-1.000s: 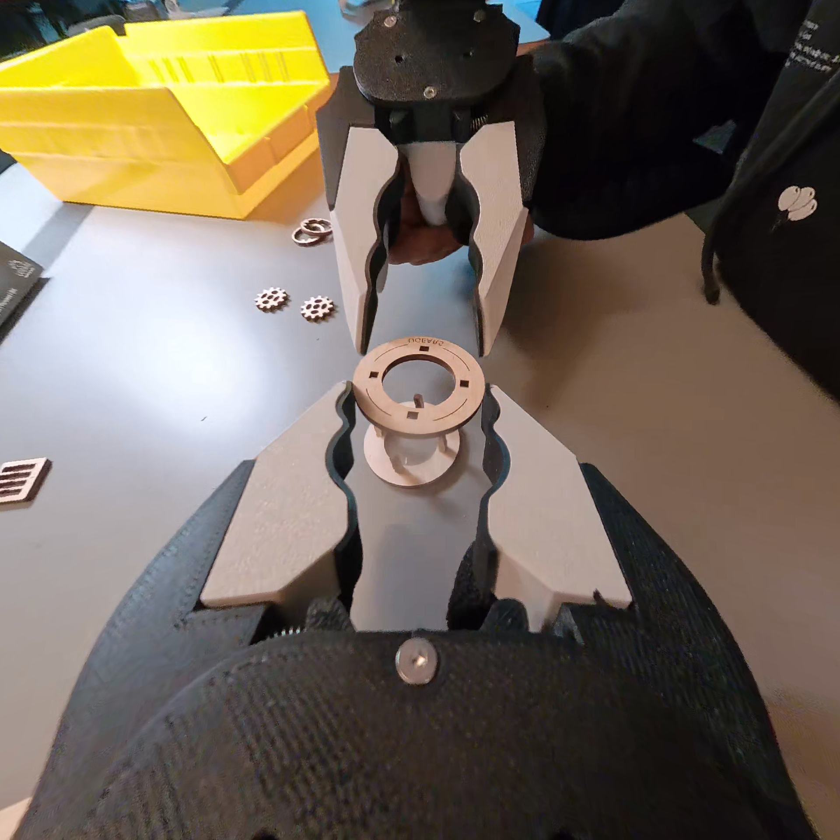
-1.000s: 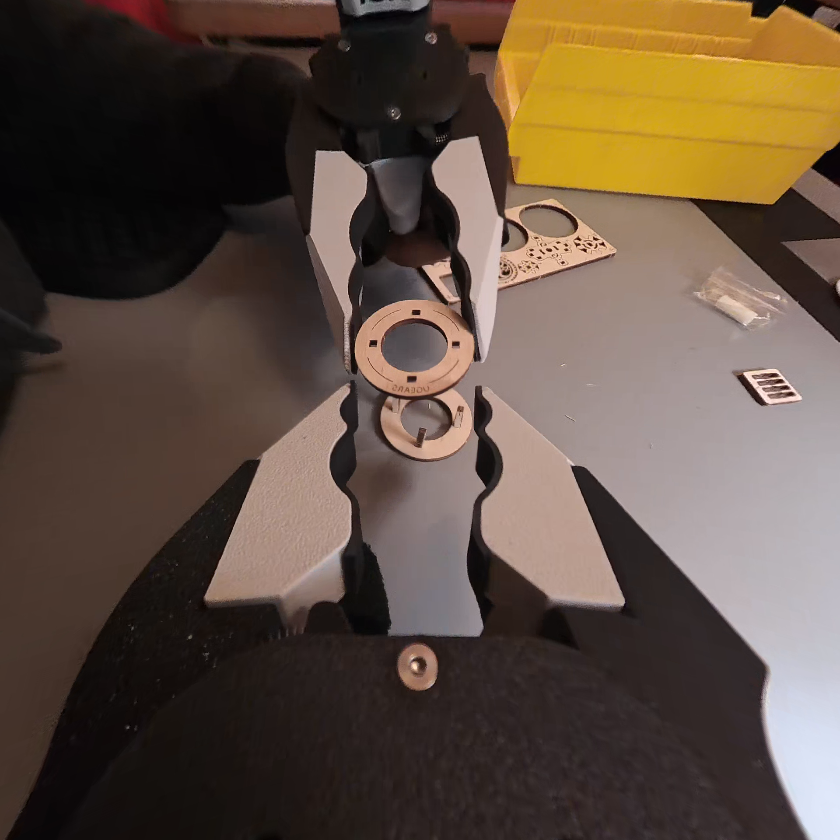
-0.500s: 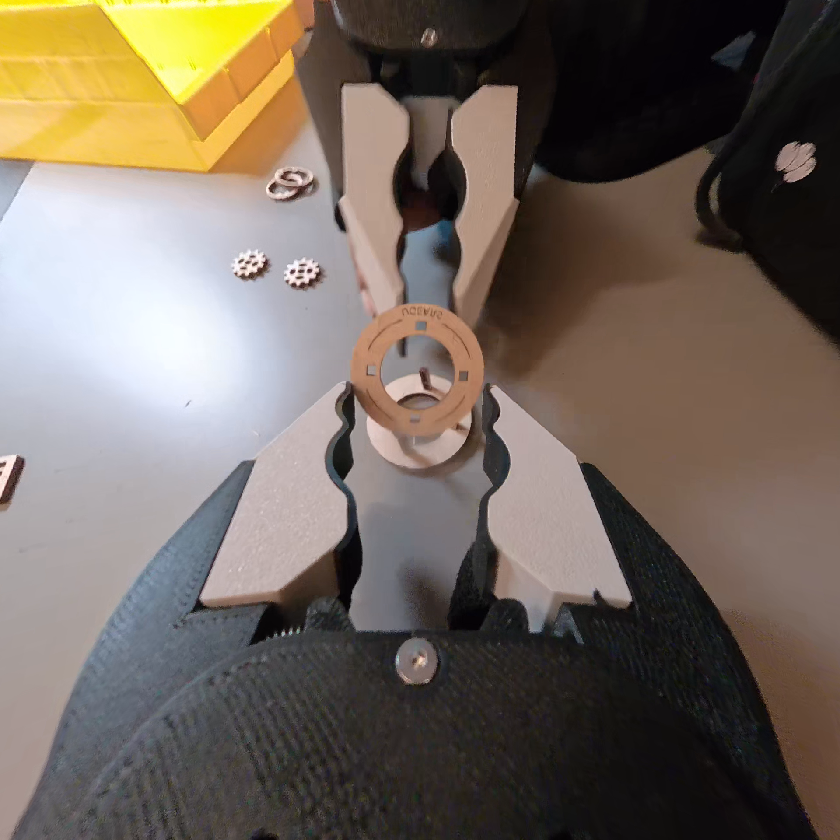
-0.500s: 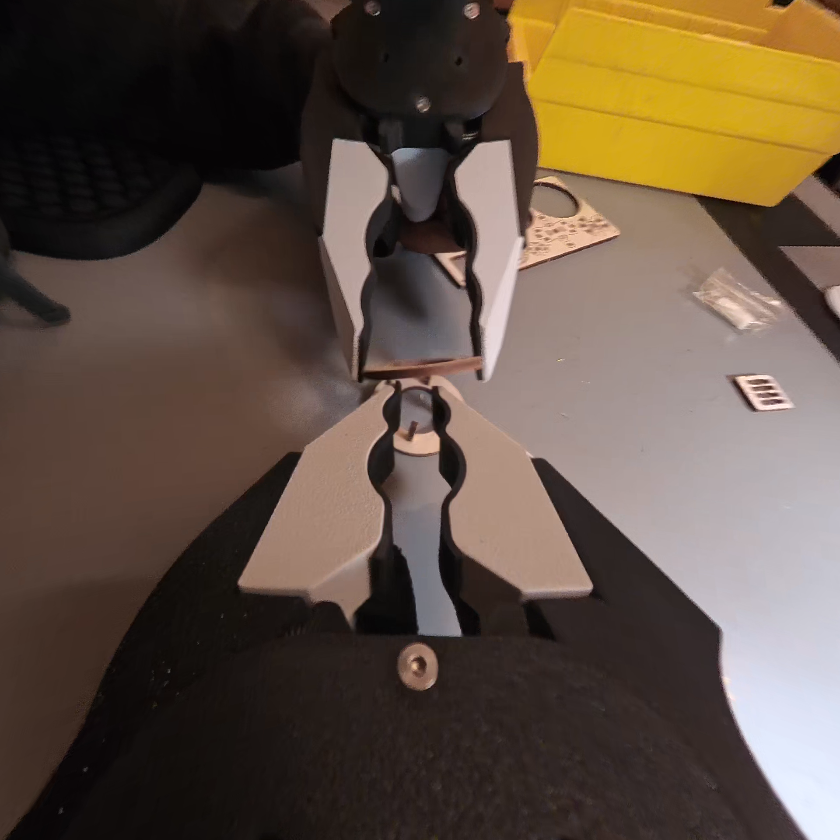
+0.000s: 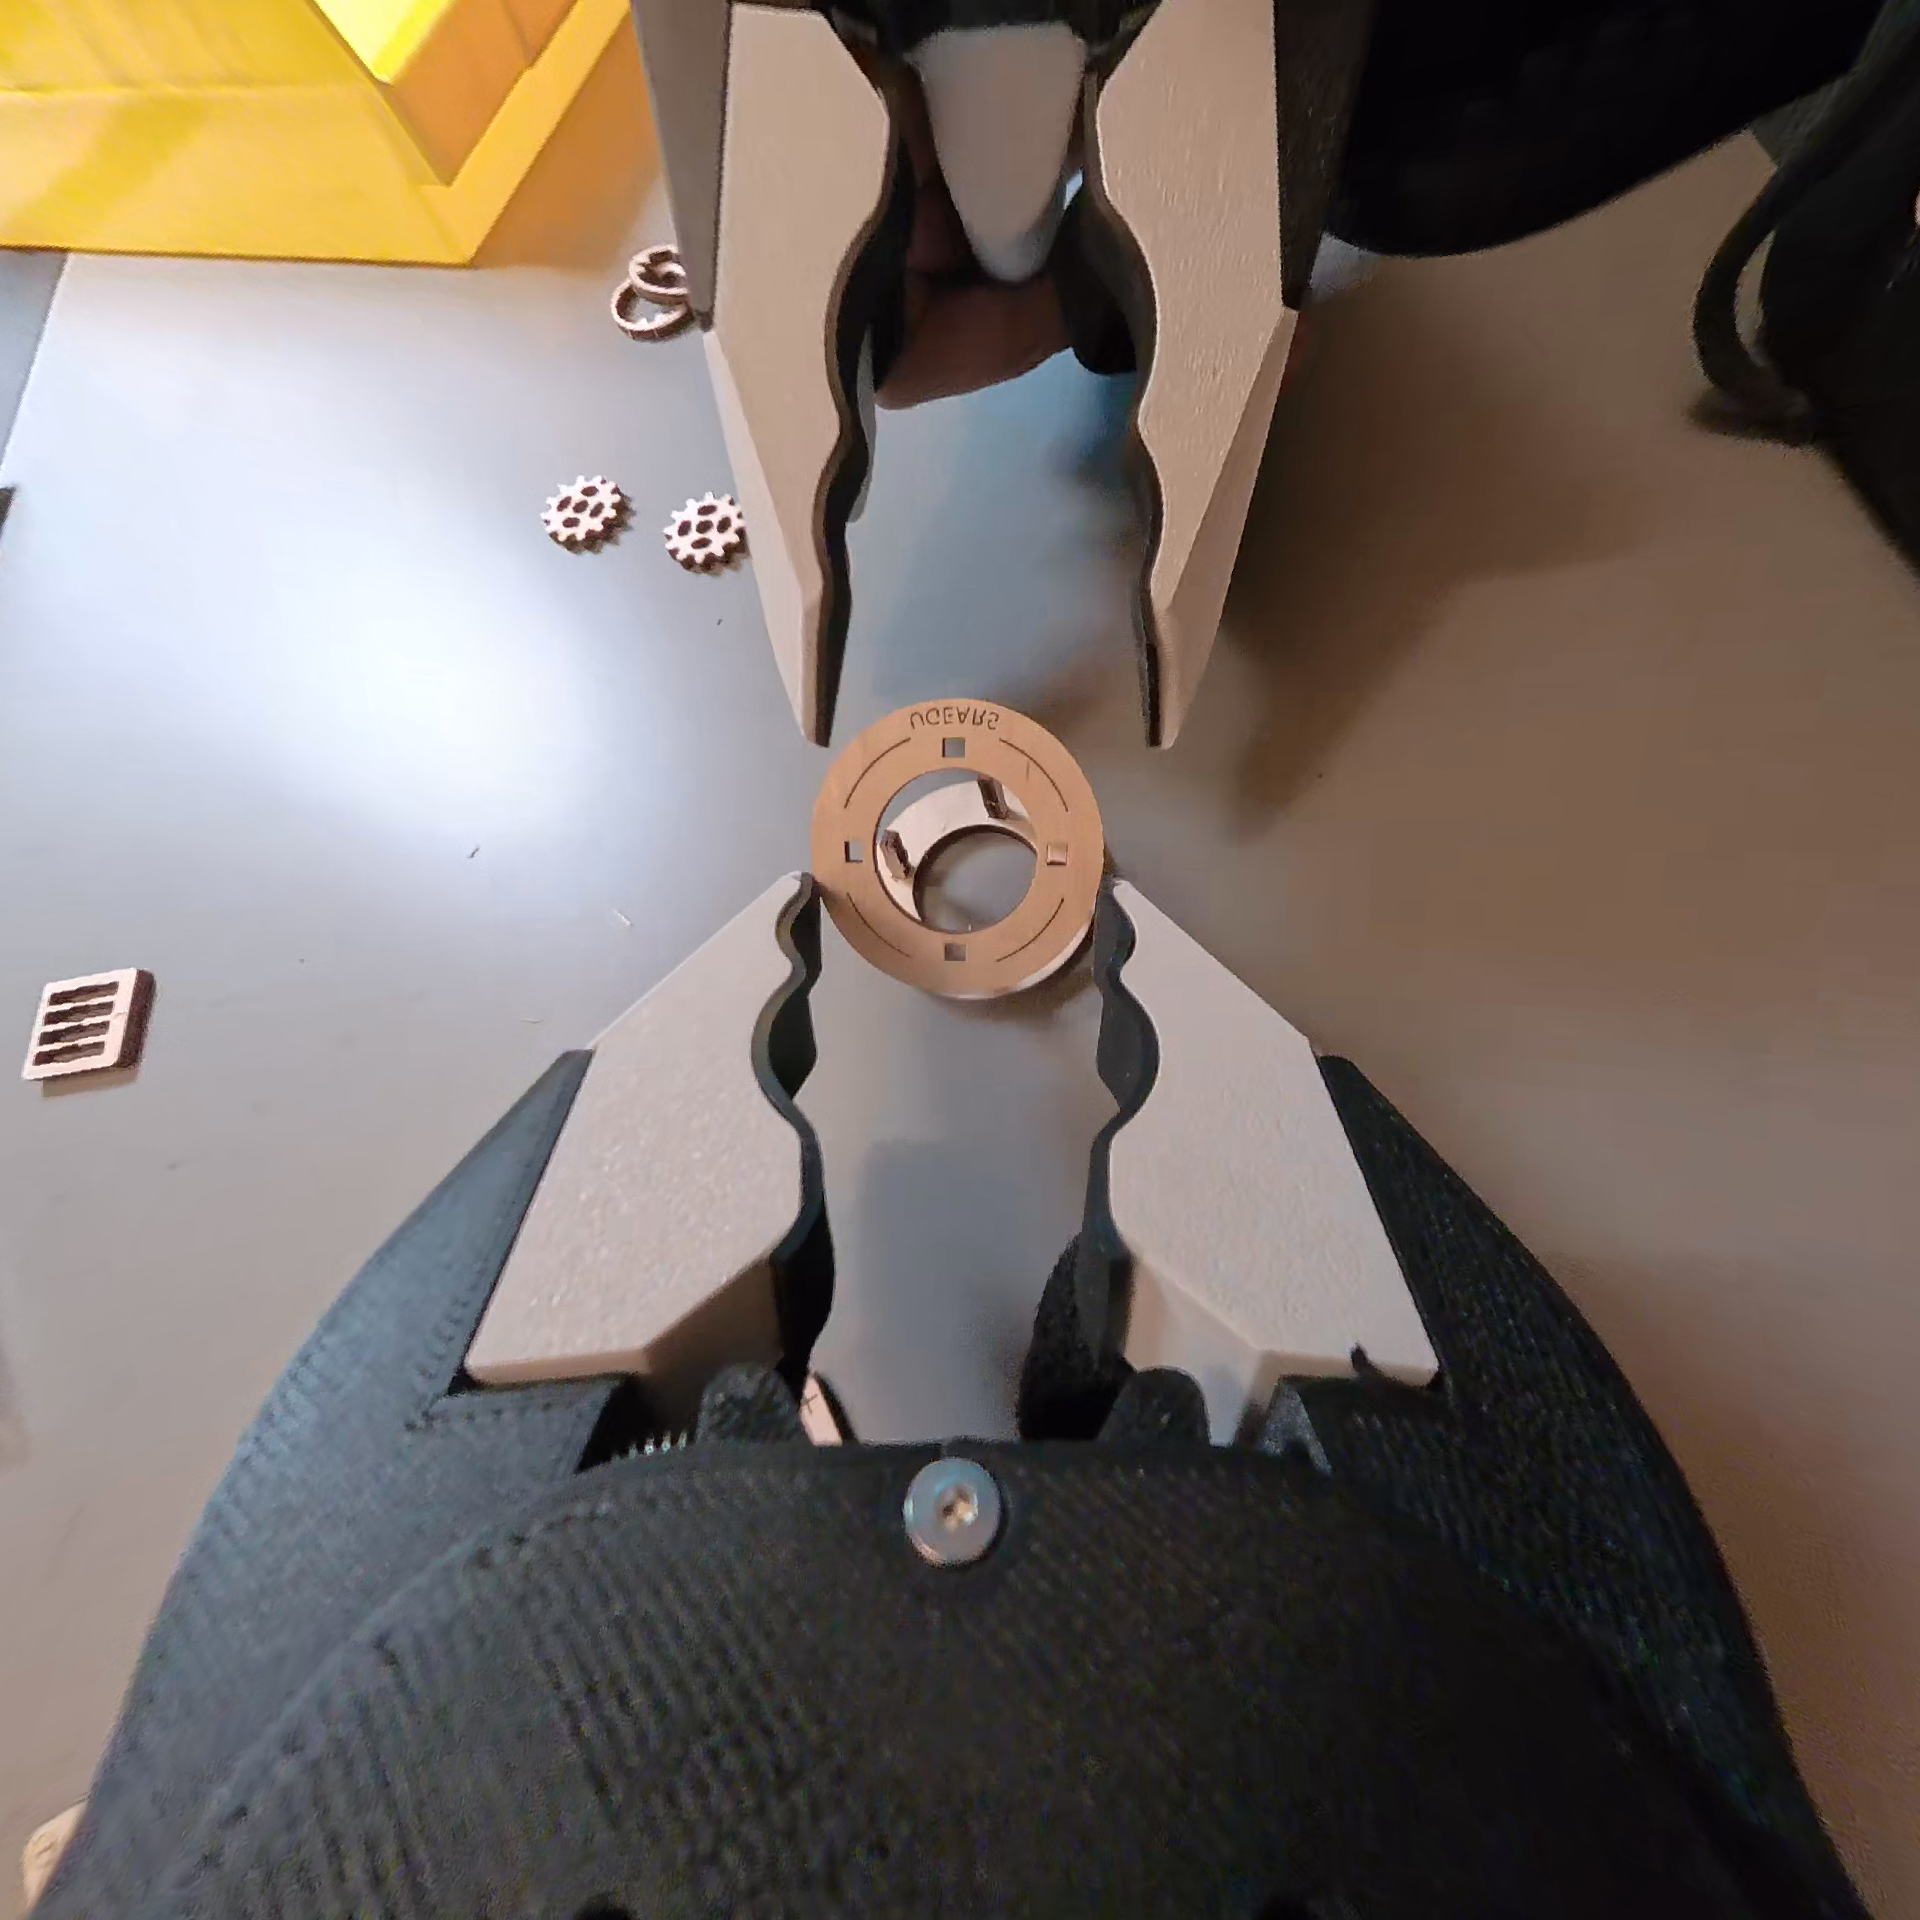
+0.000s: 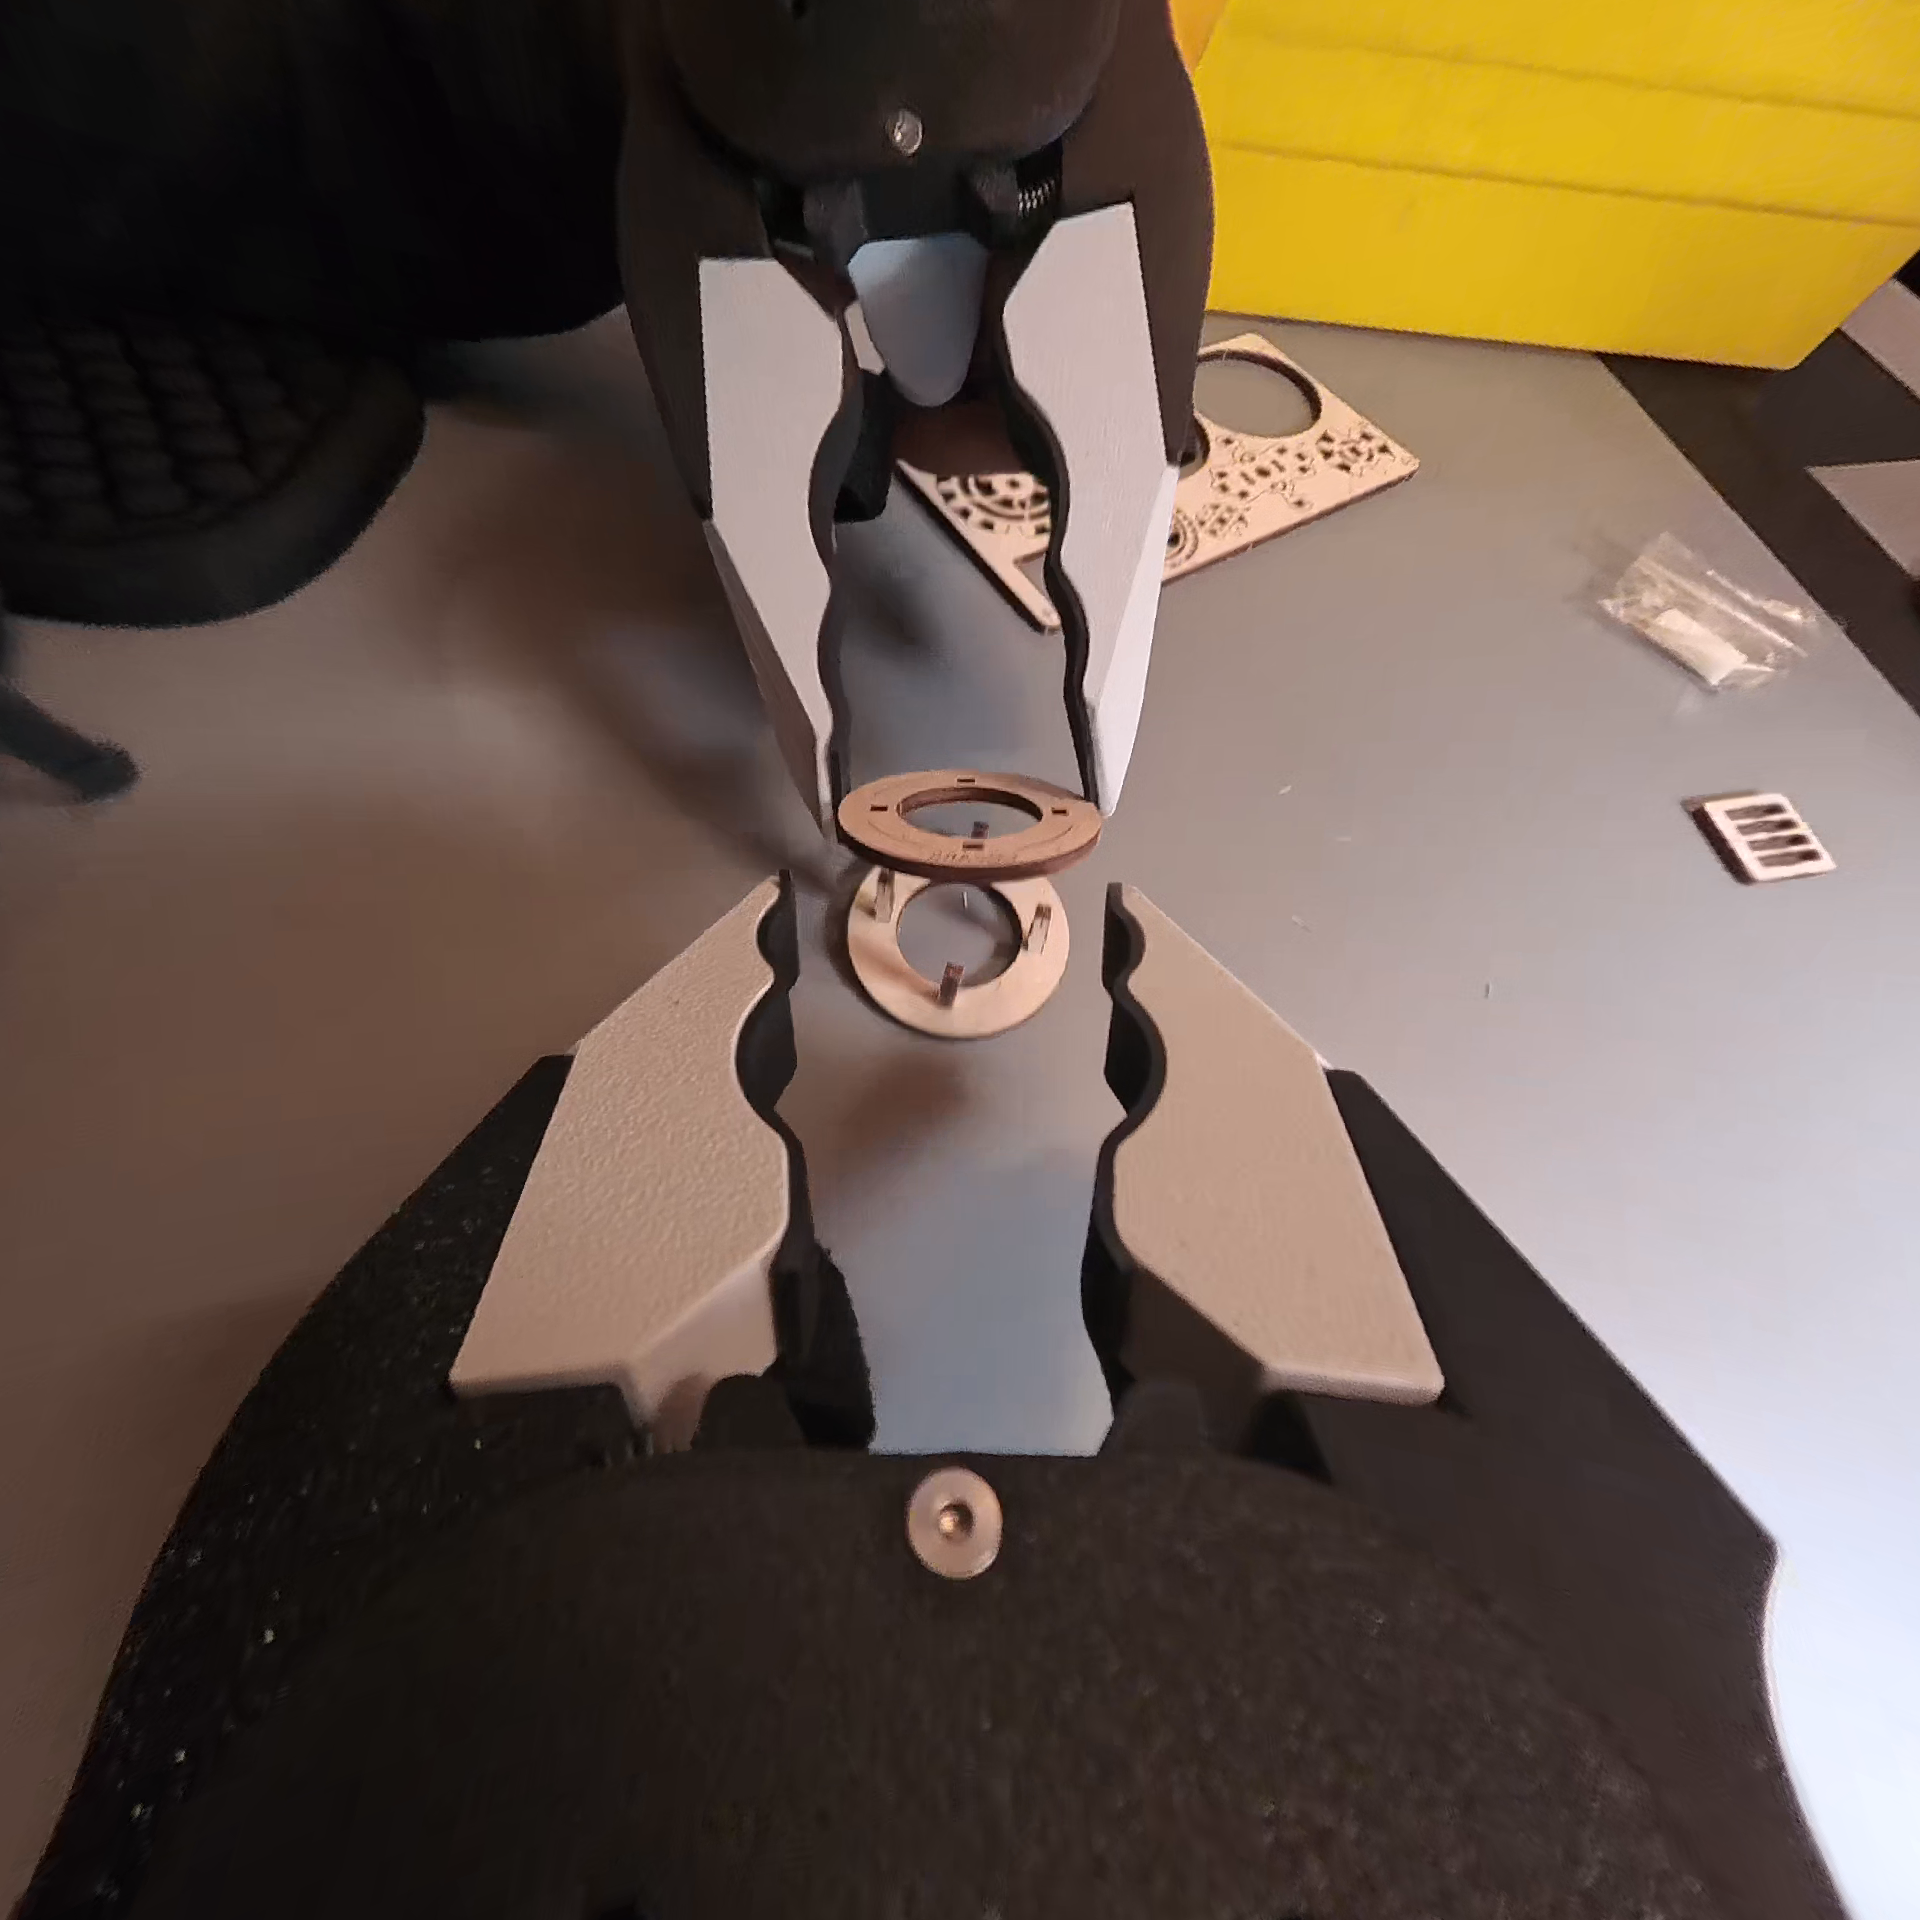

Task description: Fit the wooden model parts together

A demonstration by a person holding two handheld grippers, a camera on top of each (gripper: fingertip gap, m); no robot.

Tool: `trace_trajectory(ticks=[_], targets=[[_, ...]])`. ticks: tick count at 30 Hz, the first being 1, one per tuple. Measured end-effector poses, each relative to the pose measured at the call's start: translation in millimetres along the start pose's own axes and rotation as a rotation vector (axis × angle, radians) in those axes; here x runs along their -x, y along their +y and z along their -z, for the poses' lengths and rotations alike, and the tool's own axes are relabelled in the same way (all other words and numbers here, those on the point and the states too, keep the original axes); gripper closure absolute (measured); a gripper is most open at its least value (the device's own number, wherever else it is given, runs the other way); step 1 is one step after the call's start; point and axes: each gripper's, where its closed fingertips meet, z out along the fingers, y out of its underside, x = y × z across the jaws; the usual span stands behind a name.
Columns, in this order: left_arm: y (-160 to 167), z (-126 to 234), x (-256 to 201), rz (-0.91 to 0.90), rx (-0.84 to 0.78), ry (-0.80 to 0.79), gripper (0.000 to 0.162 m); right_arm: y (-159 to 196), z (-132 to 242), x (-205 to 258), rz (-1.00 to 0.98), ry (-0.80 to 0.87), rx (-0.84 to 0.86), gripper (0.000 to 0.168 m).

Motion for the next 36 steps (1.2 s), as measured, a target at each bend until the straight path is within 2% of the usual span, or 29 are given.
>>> trace_trajectory(ticks=[6, 15, 36], targets=[[-2, 2, -2, -0.018, 0.051, 0.028, 0.110, -3, -11, -2, 0.023, 0.053, 0.025, 0.119], [-8, 1, 1, 0.006, -0.038, 0.025, 0.110, -1, -6, -5, -0.006, 0.056, 0.004, 0.119], [3, -10, -3, -0.002, 0.006, 0.039, 0.110, 14, -12, -2, 0.003, 0.055, 0.079, 0.120]])
